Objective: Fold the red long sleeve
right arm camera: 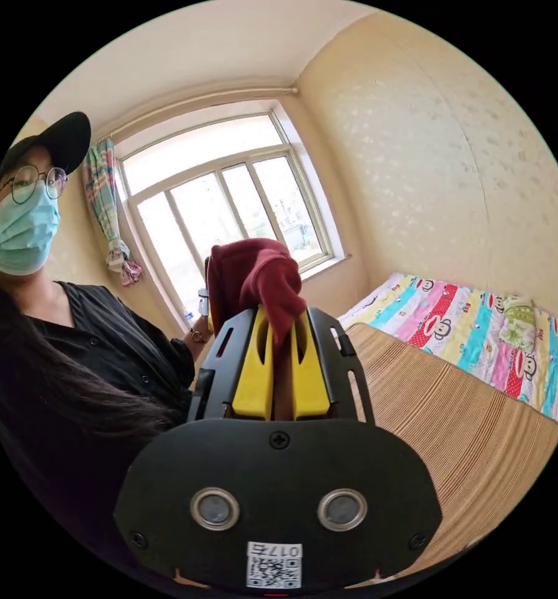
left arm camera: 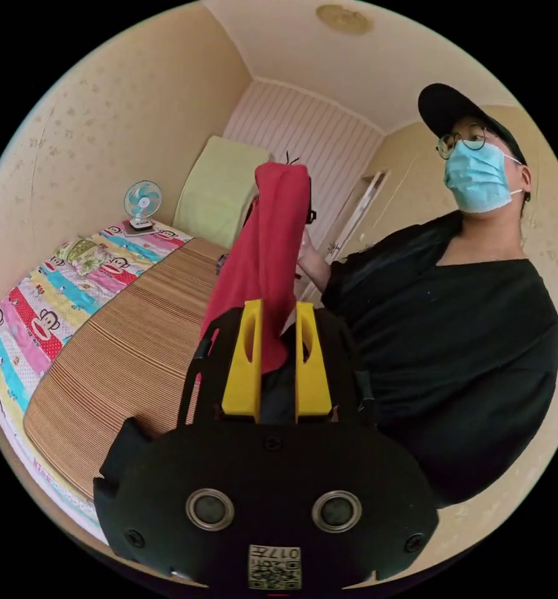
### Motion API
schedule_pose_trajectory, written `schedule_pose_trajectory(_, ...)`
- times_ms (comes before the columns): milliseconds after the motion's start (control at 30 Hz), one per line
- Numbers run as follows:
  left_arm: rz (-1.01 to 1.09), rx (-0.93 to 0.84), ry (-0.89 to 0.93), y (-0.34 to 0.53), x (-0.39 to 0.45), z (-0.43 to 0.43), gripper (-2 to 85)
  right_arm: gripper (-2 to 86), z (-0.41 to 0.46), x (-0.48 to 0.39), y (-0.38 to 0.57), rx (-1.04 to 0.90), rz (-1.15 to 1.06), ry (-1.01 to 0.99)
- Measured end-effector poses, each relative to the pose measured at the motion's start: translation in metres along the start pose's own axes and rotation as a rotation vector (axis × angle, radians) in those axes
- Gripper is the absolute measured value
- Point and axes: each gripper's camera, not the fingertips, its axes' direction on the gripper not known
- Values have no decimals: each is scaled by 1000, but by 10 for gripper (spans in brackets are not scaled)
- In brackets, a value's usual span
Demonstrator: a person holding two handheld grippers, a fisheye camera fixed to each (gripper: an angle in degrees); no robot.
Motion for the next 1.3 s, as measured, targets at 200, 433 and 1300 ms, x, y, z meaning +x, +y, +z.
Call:
schedule_pose_trajectory(200,-82,178,-11,-48,34,54,204,50,23,-49,-29,-124,-79,338)
schedule_pose_trajectory(433,-122,115,-362,-108,73,176,191,59,21,-69,-44,-81,-82,404)
schedule_pose_trajectory(1300,223,373,-225,-139,85,41,5,54,14,72,173,15,192,-595)
